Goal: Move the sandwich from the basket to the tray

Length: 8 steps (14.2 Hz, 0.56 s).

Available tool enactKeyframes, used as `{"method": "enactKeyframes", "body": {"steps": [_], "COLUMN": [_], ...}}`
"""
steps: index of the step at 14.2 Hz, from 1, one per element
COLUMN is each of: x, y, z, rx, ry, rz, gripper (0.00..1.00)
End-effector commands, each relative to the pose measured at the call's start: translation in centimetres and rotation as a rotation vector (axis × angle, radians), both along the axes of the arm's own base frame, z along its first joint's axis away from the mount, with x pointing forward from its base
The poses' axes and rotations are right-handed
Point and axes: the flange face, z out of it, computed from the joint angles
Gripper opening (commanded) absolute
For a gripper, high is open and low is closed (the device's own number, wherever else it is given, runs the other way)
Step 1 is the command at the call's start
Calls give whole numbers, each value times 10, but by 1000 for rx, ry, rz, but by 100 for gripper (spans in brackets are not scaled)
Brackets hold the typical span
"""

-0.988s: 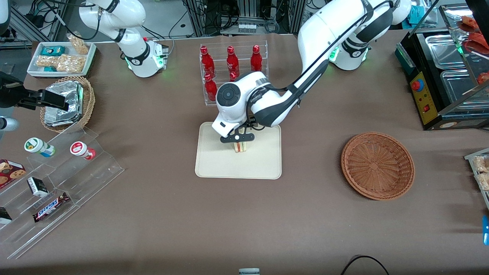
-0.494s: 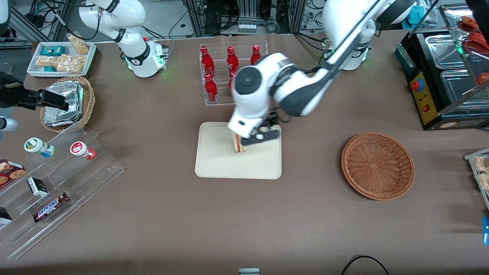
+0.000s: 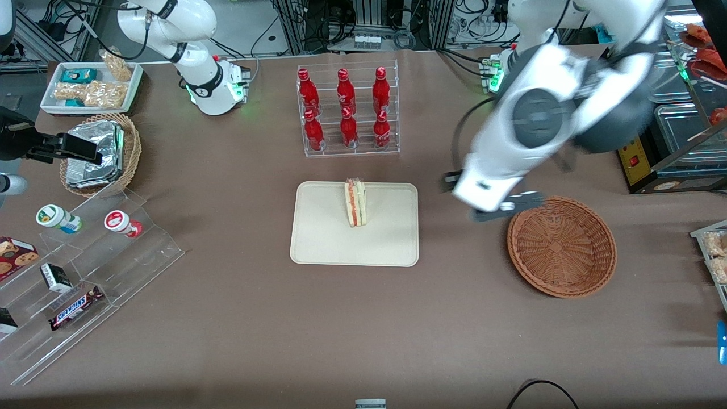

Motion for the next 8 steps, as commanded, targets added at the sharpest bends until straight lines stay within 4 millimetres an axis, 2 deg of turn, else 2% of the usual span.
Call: {"method": "enactKeyframes", "body": {"steps": [1,4,5,8], "x": [-7,3,3,-3], "y": [73,139,152,165], "z": [25,29,33,36], "rx": [-4,-12,-11,89], "ry": [52,73,76,100], "rz": [-2,30,18,20], "gripper": [100,100,100,100]}}
